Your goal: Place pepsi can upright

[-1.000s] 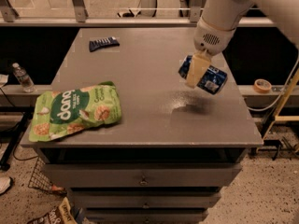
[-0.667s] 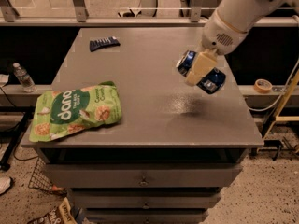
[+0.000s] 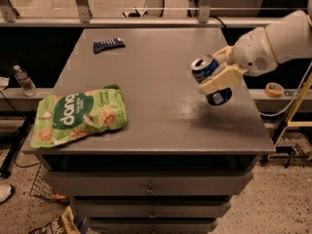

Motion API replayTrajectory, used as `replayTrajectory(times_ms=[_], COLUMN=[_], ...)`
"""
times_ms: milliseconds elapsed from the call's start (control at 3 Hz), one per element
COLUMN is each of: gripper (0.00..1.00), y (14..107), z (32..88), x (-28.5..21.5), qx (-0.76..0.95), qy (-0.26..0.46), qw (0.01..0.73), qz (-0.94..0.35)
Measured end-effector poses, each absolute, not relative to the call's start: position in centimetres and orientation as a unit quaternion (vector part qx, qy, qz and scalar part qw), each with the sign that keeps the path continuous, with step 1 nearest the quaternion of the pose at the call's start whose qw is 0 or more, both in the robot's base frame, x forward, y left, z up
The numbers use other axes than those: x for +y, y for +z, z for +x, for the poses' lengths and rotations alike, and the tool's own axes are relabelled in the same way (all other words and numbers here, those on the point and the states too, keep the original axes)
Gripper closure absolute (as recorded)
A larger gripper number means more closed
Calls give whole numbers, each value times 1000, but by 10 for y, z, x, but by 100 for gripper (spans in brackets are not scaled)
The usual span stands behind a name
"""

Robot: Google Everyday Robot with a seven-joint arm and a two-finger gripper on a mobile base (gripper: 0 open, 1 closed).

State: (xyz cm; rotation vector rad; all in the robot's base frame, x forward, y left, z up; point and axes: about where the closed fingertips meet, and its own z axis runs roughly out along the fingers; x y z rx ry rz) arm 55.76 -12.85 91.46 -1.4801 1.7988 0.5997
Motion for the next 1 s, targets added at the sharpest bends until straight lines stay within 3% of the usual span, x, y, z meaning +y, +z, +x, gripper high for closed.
replayTrajectory(times_ms=[667, 1000], gripper=[100, 100], y=[919, 919], z=[552, 550], x=[-133, -136], qx=[629, 611], qy=[362, 373], qw=[485, 524], qz=[-489, -462])
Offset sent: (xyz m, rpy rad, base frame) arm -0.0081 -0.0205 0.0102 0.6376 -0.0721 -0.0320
